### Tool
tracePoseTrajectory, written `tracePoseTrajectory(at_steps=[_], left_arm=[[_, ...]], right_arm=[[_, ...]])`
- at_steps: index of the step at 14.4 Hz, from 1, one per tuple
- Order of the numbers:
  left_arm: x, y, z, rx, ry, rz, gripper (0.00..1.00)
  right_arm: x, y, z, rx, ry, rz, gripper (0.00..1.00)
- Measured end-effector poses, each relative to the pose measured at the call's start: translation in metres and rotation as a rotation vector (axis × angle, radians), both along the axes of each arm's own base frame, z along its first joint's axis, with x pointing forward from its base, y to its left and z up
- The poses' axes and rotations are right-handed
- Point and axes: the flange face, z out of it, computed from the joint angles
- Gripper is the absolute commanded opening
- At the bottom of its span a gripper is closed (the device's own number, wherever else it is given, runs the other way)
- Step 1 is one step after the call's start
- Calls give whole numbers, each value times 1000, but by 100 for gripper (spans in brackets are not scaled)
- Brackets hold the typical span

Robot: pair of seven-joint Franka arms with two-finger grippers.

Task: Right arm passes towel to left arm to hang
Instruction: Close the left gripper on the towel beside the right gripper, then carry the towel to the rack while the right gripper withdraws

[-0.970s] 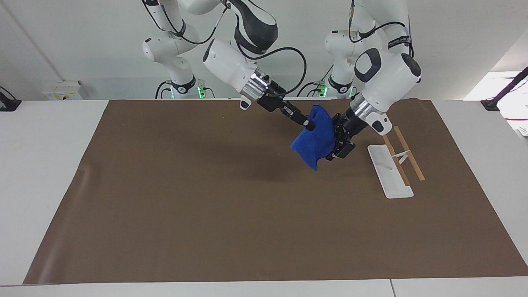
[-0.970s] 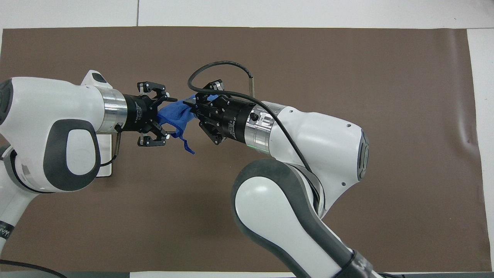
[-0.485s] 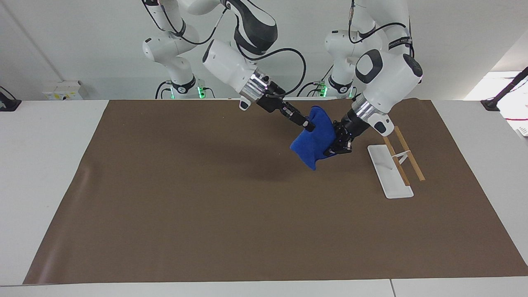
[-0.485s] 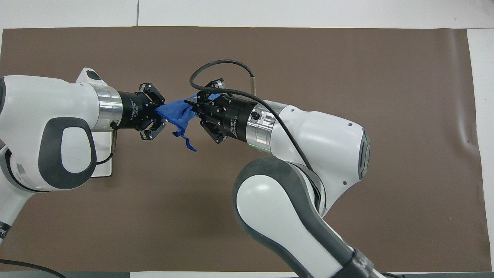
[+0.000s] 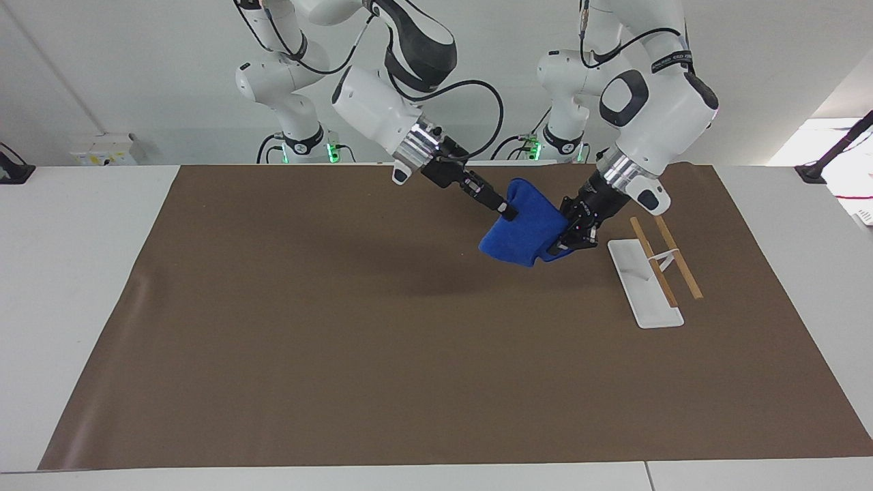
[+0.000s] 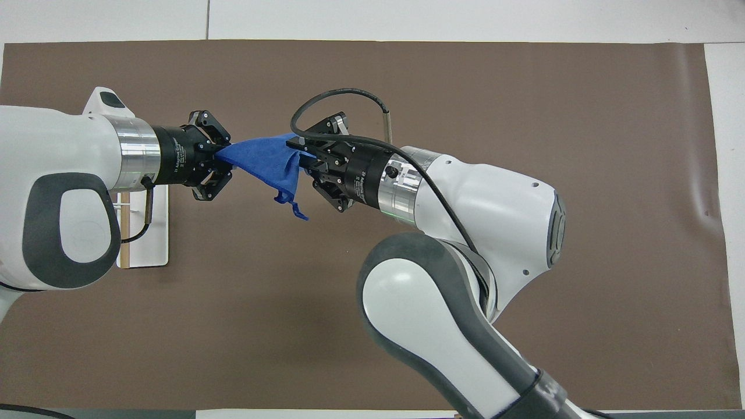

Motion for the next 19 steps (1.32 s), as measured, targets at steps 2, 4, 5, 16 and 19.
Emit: tracePoseTrajectory(at_steps=[2, 4, 5, 16, 19], left_arm=[[-1, 4, 10, 59, -45, -26, 0], [0, 10, 21, 116, -89, -48, 0], [0, 14, 26, 164, -114, -64, 0], [2, 100, 18, 495, -174, -66, 0], [3, 142, 12, 500, -209, 12, 0]], right_arm=[[16, -31, -5, -109, -97, 25, 100], [32, -66, -10, -246, -184, 75, 100], [39, -83, -14, -336, -218, 134, 100], [58, -275, -17, -1037, -181, 803, 100], [41, -301, 35, -1062, -101, 849, 100]])
